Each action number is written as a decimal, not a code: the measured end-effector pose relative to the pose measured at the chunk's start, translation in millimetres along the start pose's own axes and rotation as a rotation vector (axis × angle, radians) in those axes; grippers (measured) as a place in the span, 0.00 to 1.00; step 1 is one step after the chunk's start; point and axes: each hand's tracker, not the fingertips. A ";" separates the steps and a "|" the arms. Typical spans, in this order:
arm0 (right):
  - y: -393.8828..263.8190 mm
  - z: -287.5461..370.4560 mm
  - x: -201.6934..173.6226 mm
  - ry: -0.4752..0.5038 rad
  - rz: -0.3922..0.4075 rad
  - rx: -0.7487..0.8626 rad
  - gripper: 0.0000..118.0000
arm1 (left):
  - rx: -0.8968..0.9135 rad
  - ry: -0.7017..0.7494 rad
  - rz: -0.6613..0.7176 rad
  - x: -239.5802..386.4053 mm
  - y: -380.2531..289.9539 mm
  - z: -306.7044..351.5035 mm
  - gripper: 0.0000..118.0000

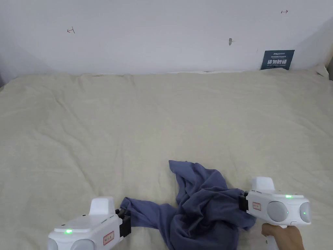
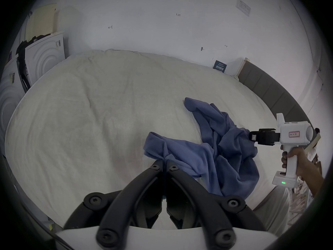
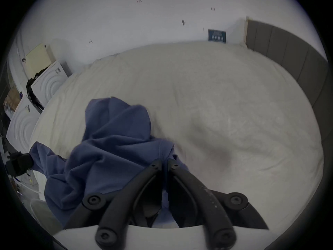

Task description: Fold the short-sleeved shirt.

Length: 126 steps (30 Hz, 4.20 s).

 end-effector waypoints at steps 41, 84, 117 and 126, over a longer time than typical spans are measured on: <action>249.8 92.3 -2.5 -0.075 0.072 0.490 0.05 | 0.420 0.455 0.004 -126.2 309.6 49.3 0.02; -69.4 151.2 -0.2 -0.101 -0.059 0.207 0.86 | 0.034 0.399 0.196 -120.7 -39.4 83.1 0.94; 23.7 191.2 -15.5 -0.320 0.054 0.622 0.01 | 0.173 0.136 -0.052 -39.3 168.7 -57.9 0.01; 37.0 122.2 16.4 -0.379 0.029 0.509 0.01 | -0.131 0.199 -0.107 -87.4 209.9 -209.7 0.92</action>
